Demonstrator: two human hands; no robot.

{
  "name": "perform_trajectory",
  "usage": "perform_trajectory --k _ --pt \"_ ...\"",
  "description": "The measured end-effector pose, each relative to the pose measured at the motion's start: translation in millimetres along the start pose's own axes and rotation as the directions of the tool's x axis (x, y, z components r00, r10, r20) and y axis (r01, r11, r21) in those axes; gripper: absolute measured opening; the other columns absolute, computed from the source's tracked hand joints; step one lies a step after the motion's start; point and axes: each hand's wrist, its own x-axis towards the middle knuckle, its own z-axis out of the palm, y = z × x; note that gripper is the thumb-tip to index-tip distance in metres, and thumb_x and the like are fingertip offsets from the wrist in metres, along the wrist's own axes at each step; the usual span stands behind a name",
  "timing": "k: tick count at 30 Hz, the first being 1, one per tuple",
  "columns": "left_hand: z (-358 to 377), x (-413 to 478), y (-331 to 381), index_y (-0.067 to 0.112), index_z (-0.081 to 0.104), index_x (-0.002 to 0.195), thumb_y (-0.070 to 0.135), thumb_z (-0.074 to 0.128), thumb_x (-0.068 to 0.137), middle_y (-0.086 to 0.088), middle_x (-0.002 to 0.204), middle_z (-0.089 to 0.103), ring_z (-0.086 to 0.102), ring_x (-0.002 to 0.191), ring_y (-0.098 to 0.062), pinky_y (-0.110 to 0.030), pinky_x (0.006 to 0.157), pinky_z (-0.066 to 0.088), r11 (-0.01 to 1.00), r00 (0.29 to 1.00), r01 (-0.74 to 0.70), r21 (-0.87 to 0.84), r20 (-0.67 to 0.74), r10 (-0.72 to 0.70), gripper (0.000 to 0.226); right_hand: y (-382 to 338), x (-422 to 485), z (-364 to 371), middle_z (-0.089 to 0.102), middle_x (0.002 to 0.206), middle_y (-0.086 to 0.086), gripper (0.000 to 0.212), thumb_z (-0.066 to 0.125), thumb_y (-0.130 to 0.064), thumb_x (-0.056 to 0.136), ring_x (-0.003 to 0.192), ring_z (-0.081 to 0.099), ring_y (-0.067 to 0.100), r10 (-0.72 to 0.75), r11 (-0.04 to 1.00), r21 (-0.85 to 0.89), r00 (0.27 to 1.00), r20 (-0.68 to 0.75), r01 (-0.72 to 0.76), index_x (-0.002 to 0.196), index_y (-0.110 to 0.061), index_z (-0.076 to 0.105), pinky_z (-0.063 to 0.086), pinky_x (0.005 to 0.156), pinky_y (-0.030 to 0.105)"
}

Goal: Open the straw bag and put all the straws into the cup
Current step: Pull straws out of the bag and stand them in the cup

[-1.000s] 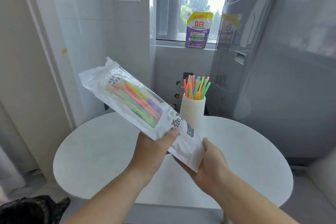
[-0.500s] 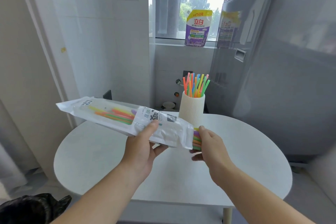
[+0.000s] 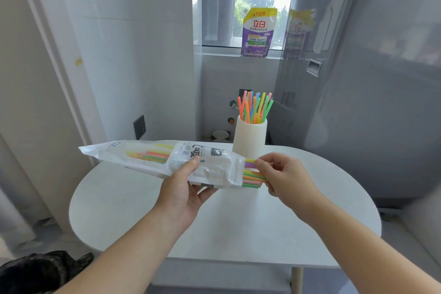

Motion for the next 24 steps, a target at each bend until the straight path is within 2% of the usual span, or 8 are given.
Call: perform_trajectory --k 3,7,12,16,20,24 --pt "-1 1 2 0.02 0.07 0.117 0.015 0.067 0.094 -0.005 0.099 0.08 0.076 0.083 -0.021 -0.037 0.061 0.063 1.0 1.0 -0.006 -0.028 -0.005 0.006 0.023 -1 0 -8 0.058 0.063 0.004 0.016 0.06 -0.022 0.099 0.054 0.044 0.018 -0.006 0.999 0.051 1.0 -0.029 0.008 0.094 -0.012 0.071 0.04 0.052 0.033" --pt "-2 2 1 0.019 0.07 0.12 0.016 0.067 0.095 -0.006 0.103 0.079 0.076 0.086 -0.022 -0.036 0.062 0.063 1.0 1.0 -0.008 -0.023 0.013 0.008 0.026 -3 -2 -7 0.067 0.082 0.007 0.023 0.054 -0.037 0.101 0.055 0.052 0.015 0.056 0.994 0.094 0.998 0.035 -0.059 0.108 -0.018 0.065 0.045 0.05 0.026" --pt "2 0 -2 0.019 0.07 0.122 0.018 0.067 0.094 -0.008 0.107 0.078 0.075 0.088 -0.022 -0.036 0.064 0.063 1.0 0.999 -0.007 -0.01 0.034 0.008 0.028 0 -1 -5 0.058 0.066 0.006 0.016 0.062 -0.02 0.098 0.052 0.045 0.014 0.047 0.994 0.102 0.999 0.014 -0.048 0.093 -0.01 0.072 0.04 0.048 0.022" --pt "-1 1 3 0.017 0.068 0.127 0.017 0.067 0.095 -0.008 0.109 0.078 0.075 0.09 -0.023 -0.036 0.063 0.063 0.999 1.0 -0.017 -0.041 0.019 0.018 0.033 -2 1 -11 0.056 0.061 0.003 0.016 0.059 -0.021 0.1 0.05 0.046 0.013 0.039 0.996 0.083 0.998 -0.049 -0.035 0.095 -0.013 0.072 0.041 0.048 0.022" --pt "-3 2 5 0.015 0.067 0.128 0.017 0.064 0.097 -0.007 0.103 0.078 0.075 0.088 -0.022 -0.037 0.064 0.064 0.997 1.0 -0.013 -0.077 0.006 0.014 0.032 -2 0 -15 0.056 0.07 0.01 0.015 0.063 -0.018 0.098 0.05 0.048 0.016 0.072 0.969 0.238 0.996 -0.044 -0.059 0.093 -0.005 0.07 0.041 0.046 0.026" --pt "-1 0 4 0.015 0.068 0.126 0.016 0.064 0.097 -0.006 0.098 0.079 0.076 0.085 -0.022 -0.037 0.065 0.065 0.995 1.0 -0.001 -0.095 0.002 0.001 0.03 -3 -1 -16 0.052 0.067 0.01 0.022 0.067 -0.02 0.095 0.046 0.045 0.016 0.122 0.938 0.332 0.991 -0.052 -0.098 0.083 -0.003 0.064 0.037 0.041 0.026"
